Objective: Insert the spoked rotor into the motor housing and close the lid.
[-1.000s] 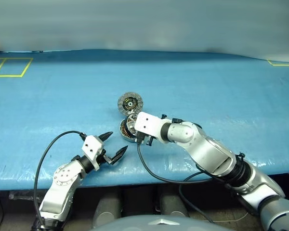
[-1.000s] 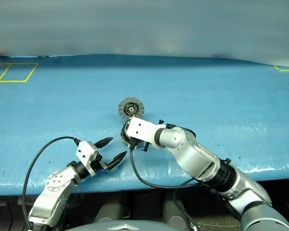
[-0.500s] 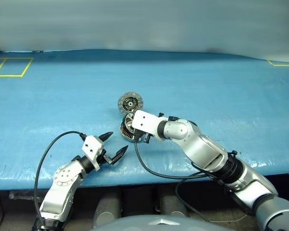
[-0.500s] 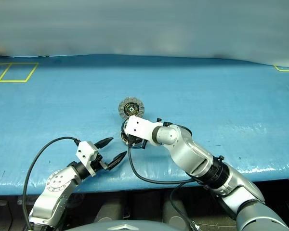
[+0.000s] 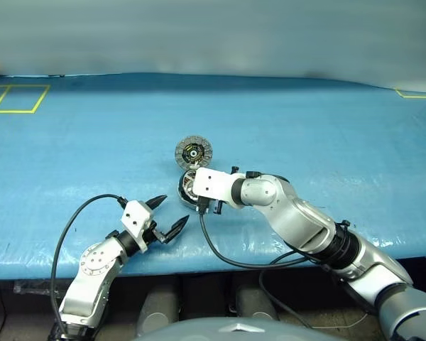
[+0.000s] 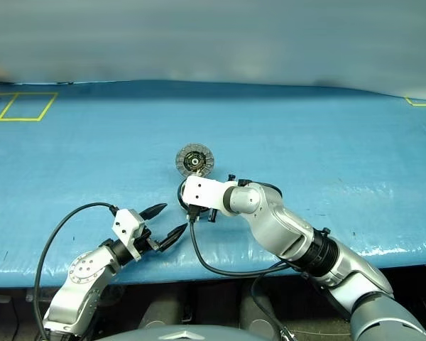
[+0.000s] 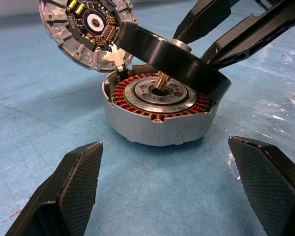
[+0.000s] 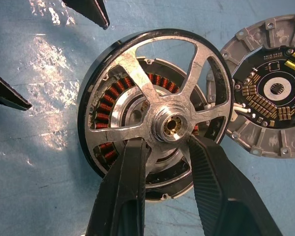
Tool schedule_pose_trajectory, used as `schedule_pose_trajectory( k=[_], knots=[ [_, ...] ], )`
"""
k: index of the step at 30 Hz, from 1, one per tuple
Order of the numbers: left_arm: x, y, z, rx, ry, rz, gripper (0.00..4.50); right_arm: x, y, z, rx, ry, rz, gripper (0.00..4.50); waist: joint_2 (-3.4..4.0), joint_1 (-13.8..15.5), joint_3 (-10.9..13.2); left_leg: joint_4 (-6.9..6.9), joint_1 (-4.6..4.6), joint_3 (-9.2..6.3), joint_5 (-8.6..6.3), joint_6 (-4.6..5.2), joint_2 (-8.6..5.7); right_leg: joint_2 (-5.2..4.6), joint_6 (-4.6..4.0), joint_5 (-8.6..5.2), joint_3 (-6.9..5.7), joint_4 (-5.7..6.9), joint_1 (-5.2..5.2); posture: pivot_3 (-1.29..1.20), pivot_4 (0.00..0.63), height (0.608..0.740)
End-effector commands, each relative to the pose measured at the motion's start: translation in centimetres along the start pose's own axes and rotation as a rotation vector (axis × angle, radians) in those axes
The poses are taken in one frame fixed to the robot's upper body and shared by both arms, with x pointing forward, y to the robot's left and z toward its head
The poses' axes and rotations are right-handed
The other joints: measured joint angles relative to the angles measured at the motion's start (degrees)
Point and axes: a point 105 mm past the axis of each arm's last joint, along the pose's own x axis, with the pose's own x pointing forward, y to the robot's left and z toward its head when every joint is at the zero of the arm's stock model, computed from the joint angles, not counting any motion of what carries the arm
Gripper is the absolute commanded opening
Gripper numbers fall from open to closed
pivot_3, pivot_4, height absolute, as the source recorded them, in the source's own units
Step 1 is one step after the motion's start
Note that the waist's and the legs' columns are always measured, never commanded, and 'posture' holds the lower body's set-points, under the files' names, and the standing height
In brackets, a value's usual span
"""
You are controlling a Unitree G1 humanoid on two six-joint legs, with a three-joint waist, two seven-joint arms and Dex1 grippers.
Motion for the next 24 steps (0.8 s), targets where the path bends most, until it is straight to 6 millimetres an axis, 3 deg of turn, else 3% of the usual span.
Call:
schedule_pose_trajectory(
  k=[1,15,24],
  knots=[
    [0.0,-0.1,0.6,0.010,-0.028,-0.003,4.50,-0.4,-0.8,0.4,-0.016,-0.011,-0.034,1.16,0.00,0.07,0.00,0.00,0.00,0.00,0.00,0.00,0.00,0.00,0.00,0.00,0.00,0.00,0.00,0.00,0.150,0.740],
    [0.1,-0.1,0.5,0.012,-0.025,-0.007,4.50,-0.9,-1.5,0.6,-0.006,-0.014,-0.067,1.16,0.00,0.14,0.00,0.00,-0.01,0.00,0.00,0.00,0.00,0.00,-0.09,0.05,-0.01,0.00,0.00,0.00,0.150,0.740],
    [0.1,-0.1,0.6,0.015,-0.023,-0.011,4.50,-0.5,-0.6,-0.4,0.011,0.019,-0.031,1.16,0.00,0.16,0.00,0.01,-0.01,0.00,0.00,0.00,0.00,0.00,-0.08,0.05,-0.01,0.00,0.00,0.00,0.150,0.740]
  ],
)
